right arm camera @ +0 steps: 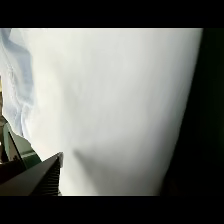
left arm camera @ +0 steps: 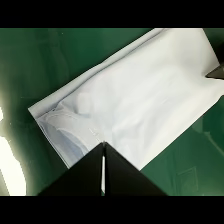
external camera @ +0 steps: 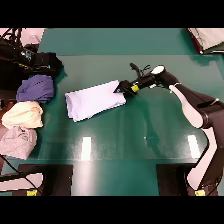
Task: Fold the shirts.
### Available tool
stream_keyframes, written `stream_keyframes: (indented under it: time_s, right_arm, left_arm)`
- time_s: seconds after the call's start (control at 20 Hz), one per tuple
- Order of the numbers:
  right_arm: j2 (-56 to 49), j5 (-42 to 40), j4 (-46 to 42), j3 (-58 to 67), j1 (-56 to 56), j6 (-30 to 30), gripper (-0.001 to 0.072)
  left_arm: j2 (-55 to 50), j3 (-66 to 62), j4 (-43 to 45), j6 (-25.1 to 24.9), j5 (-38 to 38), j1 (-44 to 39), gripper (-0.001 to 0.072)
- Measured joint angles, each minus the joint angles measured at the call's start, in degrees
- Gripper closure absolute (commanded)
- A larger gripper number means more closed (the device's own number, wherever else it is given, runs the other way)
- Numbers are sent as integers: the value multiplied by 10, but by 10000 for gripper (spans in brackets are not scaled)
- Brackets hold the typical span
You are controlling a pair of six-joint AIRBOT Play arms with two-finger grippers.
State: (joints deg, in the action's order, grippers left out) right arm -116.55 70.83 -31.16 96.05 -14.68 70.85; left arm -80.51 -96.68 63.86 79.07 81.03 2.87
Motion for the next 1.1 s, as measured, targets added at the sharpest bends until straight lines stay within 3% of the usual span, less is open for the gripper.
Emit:
stream_keyframes:
  time_s: [0.05,0.15,0.2,0.45,0.65,0.85,1.1]
  right_arm:
    - [-9,-2,-2,14,-9,-1,294]
    - [-25,-6,-4,37,-27,-1,649]
    - [-30,-5,0,46,-33,-4,695]
    - [-29,7,7,66,-37,-26,699]
    - [32,25,-13,35,18,-31,699]
    - [152,2,-63,-84,128,-33,699]
    - [332,-95,-89,-276,342,-32,699]
  left_arm:
    - [0,0,0,0,0,0,686]
    - [0,0,0,0,0,0,687]
    - [0,0,0,0,1,0,687]
    - [0,0,0,0,12,0,687]
    - [0,0,0,0,21,0,687]
    - [0,0,0,-4,22,0,687]
    - [0,0,0,-4,23,0,687]
